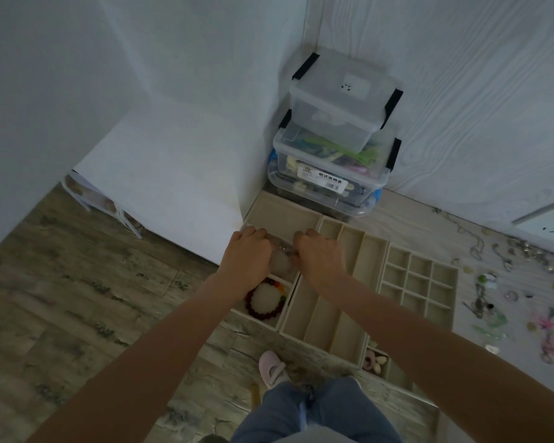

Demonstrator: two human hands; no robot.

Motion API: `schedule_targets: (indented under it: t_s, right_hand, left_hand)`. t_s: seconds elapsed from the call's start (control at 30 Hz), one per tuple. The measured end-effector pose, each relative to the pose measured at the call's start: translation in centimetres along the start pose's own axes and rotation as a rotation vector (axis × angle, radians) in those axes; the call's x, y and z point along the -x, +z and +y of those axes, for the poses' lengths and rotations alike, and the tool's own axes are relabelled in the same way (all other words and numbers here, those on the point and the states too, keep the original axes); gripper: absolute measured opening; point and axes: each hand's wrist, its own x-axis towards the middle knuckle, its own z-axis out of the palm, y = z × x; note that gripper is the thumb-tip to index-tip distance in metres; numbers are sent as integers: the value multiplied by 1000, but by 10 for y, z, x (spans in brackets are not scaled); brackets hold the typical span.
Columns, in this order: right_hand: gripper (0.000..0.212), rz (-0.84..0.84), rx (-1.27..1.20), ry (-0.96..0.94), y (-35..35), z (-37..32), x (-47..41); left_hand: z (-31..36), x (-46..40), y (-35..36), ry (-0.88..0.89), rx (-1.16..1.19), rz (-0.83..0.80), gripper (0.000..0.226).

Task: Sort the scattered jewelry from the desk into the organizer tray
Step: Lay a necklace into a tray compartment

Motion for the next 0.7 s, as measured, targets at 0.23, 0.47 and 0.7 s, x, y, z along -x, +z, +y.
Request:
schedule_targets:
  t_s: [0.23, 0.47, 0.7]
  right_hand:
    - [29, 26, 15, -3, 2, -2, -1]
    - [28, 59, 46, -13, 6, -7, -6]
    - [19, 24, 69, -28, 4, -5, -1]
  left_hand:
    - [-5, 11, -3, 67, -7, -29, 44]
    - [-3, 8, 0, 69, -13, 19, 43]
    - [-1, 11, 1, 118, -24, 66, 47]
